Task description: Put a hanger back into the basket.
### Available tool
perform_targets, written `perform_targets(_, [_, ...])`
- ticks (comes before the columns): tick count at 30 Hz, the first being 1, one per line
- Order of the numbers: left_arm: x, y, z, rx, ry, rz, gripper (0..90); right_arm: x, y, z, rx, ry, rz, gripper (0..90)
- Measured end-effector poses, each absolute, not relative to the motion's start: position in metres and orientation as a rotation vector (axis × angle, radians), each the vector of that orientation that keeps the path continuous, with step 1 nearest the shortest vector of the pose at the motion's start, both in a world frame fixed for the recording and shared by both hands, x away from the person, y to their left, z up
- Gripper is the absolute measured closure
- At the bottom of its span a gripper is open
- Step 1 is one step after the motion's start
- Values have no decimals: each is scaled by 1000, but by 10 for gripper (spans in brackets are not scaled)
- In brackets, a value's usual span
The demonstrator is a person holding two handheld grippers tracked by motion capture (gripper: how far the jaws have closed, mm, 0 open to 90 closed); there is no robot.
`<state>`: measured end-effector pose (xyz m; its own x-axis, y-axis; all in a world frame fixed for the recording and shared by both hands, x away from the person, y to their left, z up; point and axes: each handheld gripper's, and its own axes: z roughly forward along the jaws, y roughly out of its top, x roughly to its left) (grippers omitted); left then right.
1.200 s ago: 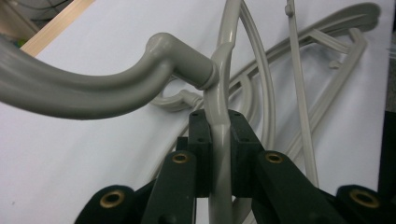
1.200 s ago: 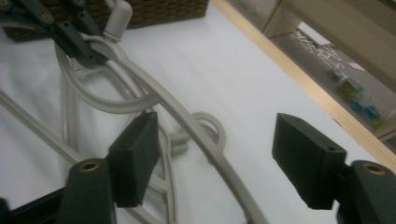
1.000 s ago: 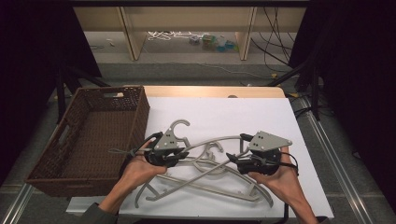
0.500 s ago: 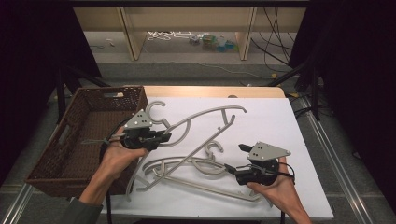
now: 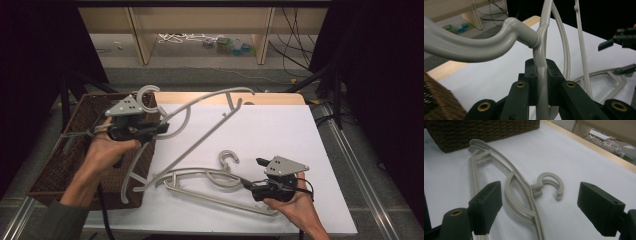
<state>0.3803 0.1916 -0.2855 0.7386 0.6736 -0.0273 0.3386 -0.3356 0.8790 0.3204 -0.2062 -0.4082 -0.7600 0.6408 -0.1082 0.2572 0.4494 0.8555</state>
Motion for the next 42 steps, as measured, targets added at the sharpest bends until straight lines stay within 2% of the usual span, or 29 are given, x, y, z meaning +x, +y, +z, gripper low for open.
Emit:
perform_targets(7, [395,236,-266,1962,844,570,817,321,-206,-409,762,2299,1237,207])
perform_targets(16, [411,285,-274,1937,1023,707,817,321,-208,-411,778,2311,1226,209])
perform_targets(22, [421,312,-291,1932,1116,748,817,322,-209,-411,777,2300,1231,208])
perform_targets(40, [418,364,-329,1960,1168,824,816,322,-210,-414,791,2309,1224,200])
perform_targets(42, [417,371,-333,2003,1169,825,817,322,-210,-414,790,2308,1228,201])
